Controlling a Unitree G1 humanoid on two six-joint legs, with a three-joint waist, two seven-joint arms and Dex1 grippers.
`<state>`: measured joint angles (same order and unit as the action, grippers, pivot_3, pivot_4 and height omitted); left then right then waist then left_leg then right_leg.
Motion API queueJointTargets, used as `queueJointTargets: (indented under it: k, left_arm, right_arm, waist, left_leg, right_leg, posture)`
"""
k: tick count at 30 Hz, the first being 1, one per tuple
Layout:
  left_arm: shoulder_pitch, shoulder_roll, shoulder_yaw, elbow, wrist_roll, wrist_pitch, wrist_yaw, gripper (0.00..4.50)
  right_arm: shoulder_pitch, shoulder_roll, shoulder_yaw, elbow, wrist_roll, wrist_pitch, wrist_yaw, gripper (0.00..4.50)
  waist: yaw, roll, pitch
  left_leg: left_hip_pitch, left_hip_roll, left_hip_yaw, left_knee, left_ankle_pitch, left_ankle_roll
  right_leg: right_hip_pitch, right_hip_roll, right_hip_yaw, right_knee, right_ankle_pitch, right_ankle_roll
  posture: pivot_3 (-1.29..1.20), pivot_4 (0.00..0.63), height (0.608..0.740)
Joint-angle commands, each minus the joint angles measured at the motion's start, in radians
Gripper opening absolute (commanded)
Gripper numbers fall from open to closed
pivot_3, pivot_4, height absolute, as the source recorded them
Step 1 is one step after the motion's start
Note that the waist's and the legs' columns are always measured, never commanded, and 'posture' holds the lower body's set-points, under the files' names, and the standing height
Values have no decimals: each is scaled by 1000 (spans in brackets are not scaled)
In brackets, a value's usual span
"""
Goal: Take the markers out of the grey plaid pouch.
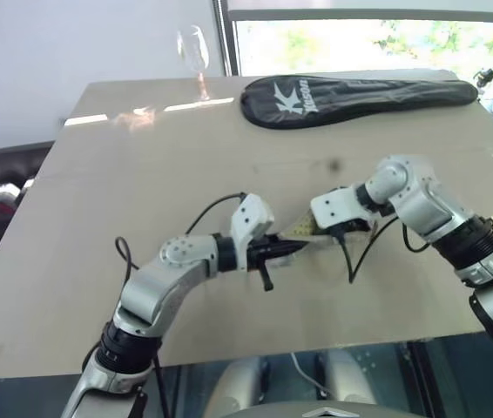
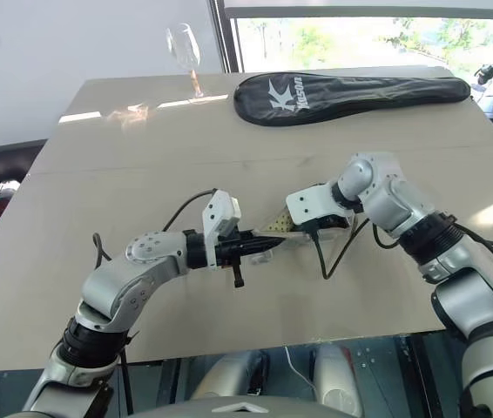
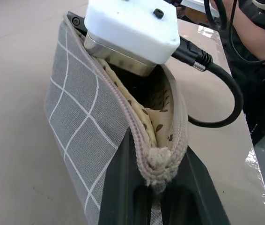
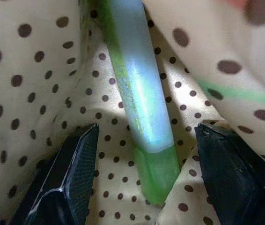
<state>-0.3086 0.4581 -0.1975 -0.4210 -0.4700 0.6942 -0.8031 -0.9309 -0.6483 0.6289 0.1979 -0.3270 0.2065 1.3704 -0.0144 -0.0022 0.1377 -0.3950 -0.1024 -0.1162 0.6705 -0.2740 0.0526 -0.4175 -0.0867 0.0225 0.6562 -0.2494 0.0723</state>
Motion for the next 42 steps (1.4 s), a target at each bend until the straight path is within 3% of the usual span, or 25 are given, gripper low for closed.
queueJointTargets:
  k: [1,5,6,11,18,23,28,42]
  left_arm:
    - [14,21,10,-38,-8,-35,-18,0]
    - [13,22,-3,-36,2,-52,-14,0]
    - [11,25,-10,-36,9,-59,-16,0]
    - [-25,34,-44,-11,112,-137,21,0]
    - [-154,96,-110,122,456,-314,165,0]
    - [-195,132,-160,167,628,-371,205,0]
    - [-202,123,-183,165,716,-393,205,0]
    - [-236,128,-202,219,1004,-407,272,0]
  right_arm:
    - [12,-23,-3,58,-49,-14,-14,2007]
    - [18,-22,-18,36,-44,-8,-14,392]
    - [19,-22,-24,26,-42,-5,-19,283]
    - [23,-10,-65,-48,-33,31,-61,283]
    - [33,37,-133,-89,-47,91,-219,283]
    - [49,98,-140,-87,-94,136,-352,283]
    - [58,190,-153,-91,-137,164,-510,283]
    - [80,257,-133,-161,-186,259,-572,283]
  waist:
    - [0,0,0]
    - [0,0,0]
    - [0,0,0]
    - [1,0,0]
    - [3,0,0]
    - [1,0,0]
    - [0,0,0]
    - [-1,0,0]
  left_leg:
    - [0,0,0,0,0,0]
    - [0,0,0,0,0,0]
    - [0,0,0,0,0,0]
    - [0,0,0,0,0,0]
    - [0,0,0,-1,0,0]
    - [-1,0,1,-2,0,0]
    - [-2,-1,1,-2,0,0]
    - [-2,-1,1,-2,0,0]
  right_leg:
    - [0,0,0,0,0,0]
    - [0,0,0,0,0,0]
    - [0,0,0,0,0,0]
    - [0,0,0,0,0,0]
    - [0,0,0,0,0,0]
    - [-2,0,1,0,0,0]
    - [-4,1,1,1,0,0]
    - [-5,4,0,3,0,0]
  posture:
    - [0,150,740]
    - [0,150,740]
    - [0,150,740]
    - [0,150,740]
    - [0,150,740]
    - [0,150,740]
    - [0,150,740]
    - [0,150,740]
